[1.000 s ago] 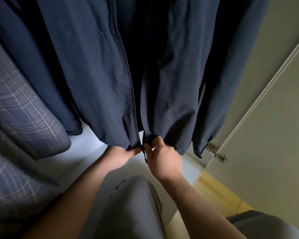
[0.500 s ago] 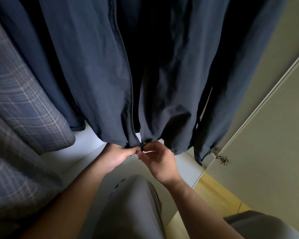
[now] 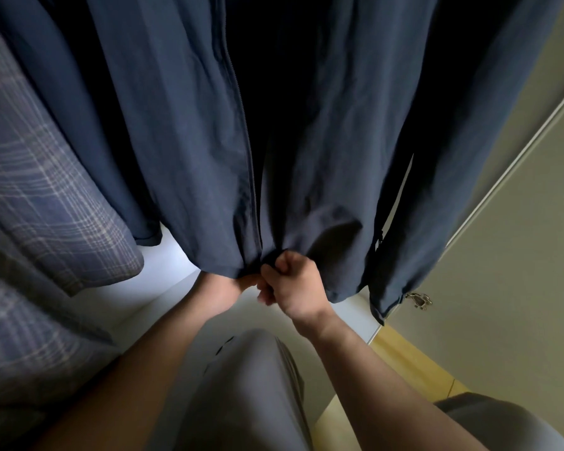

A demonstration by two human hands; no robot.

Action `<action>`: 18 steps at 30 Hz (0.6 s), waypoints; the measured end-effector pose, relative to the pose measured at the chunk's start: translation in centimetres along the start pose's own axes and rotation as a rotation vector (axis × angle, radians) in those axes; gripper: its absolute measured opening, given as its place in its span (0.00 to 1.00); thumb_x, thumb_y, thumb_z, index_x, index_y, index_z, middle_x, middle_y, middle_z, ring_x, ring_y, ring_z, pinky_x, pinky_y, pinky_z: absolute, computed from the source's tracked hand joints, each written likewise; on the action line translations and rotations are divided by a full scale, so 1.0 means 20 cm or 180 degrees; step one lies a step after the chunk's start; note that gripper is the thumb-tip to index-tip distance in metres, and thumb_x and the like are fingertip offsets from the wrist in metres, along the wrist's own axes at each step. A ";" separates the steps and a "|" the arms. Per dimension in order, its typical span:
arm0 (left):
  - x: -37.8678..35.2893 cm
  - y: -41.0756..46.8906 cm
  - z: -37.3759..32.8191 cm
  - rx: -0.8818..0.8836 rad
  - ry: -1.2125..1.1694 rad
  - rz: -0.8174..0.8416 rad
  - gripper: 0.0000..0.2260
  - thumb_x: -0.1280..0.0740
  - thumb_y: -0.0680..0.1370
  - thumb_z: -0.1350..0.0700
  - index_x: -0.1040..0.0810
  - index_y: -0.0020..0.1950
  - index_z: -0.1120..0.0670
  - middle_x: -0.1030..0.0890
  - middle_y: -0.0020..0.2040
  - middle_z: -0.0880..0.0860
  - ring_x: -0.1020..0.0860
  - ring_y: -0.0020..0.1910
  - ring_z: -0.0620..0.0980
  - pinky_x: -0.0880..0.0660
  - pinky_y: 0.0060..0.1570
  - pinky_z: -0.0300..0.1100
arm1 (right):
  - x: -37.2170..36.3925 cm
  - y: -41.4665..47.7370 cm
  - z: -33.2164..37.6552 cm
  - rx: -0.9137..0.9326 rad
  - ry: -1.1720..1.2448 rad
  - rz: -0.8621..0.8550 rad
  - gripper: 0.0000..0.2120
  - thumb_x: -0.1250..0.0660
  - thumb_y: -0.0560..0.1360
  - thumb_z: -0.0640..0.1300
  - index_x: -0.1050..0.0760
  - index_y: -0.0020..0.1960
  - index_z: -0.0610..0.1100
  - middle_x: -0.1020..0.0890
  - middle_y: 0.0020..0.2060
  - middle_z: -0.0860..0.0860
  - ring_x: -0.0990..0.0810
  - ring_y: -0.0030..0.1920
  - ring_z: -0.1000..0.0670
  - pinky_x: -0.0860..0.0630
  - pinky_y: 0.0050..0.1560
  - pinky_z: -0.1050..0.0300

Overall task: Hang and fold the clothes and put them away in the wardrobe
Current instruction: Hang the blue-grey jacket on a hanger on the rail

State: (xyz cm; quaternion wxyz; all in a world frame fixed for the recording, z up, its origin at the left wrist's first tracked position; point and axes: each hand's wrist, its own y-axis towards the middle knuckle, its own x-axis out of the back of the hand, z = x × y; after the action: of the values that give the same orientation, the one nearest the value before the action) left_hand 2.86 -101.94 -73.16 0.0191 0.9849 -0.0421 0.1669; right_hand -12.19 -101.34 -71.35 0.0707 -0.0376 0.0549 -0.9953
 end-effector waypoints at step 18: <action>-0.08 0.06 0.08 0.0836 -0.3254 -0.0192 0.16 0.29 0.77 0.56 0.23 0.64 0.56 0.20 0.58 0.55 0.24 0.58 0.52 0.27 0.61 0.48 | 0.02 0.00 0.12 0.0400 -0.0010 -0.0324 0.18 0.33 0.78 0.36 0.38 0.35 0.43 0.21 0.31 0.33 0.26 0.25 0.48 0.28 0.31 0.52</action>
State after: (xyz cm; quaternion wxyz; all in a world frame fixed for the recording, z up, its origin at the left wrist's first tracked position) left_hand 1.72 -103.01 -75.25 -0.1227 0.9355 0.0036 -0.3315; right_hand -12.33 -101.55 -68.87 0.0222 -0.0373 -0.0098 -0.9990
